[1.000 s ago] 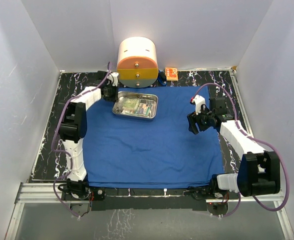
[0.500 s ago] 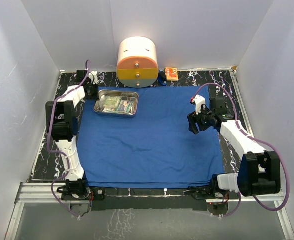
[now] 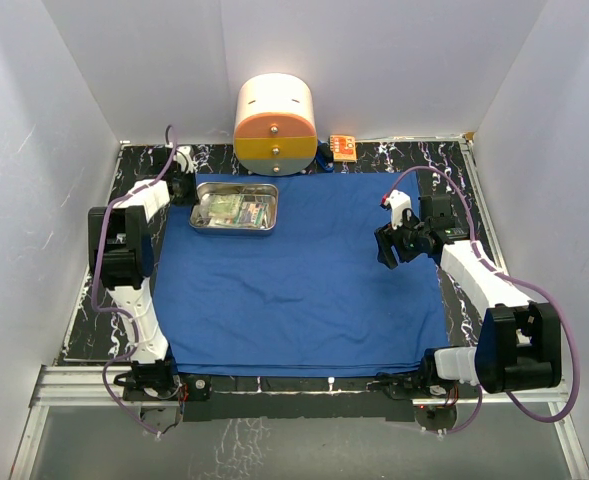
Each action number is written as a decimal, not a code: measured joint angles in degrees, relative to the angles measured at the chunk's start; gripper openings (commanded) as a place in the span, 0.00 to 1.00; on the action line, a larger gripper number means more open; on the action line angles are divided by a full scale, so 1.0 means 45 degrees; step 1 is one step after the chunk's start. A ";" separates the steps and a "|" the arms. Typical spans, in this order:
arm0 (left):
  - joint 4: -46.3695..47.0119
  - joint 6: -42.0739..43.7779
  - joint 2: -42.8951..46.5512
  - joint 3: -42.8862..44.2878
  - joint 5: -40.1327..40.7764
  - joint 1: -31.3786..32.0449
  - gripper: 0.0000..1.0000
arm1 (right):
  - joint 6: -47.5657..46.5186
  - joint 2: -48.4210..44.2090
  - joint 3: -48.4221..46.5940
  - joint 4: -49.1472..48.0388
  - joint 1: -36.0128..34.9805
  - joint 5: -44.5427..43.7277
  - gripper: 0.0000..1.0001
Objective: Open and lay out the surgical kit
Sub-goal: Move the container from the surgical kit, then pick up the medical item from the container, then place the medical item in the surgical kit, then pick up the medical item from the container.
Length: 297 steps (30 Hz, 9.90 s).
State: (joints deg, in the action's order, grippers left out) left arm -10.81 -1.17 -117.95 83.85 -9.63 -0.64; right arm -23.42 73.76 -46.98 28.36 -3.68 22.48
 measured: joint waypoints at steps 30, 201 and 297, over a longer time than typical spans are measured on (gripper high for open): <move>0.1690 -0.2283 0.1277 -0.2327 -0.0189 0.2011 0.27 | 0.1146 0.0631 -0.0267 -0.1161 -0.0102 0.0588 0.63; 0.6062 -0.9214 -0.0602 0.1953 -0.8650 0.6926 0.00 | 0.8636 0.0675 -0.1331 -0.6052 -0.0325 0.1651 0.59; -0.4133 0.5945 0.3070 0.0767 0.0865 1.0967 0.97 | 0.3177 0.8485 -0.7519 -0.0641 -0.0889 -0.3444 0.55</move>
State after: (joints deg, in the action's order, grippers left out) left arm -29.41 25.58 -104.14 87.31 -5.74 48.71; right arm -9.13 111.94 -80.82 25.47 -7.68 6.98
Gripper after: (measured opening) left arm 0.971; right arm 0.574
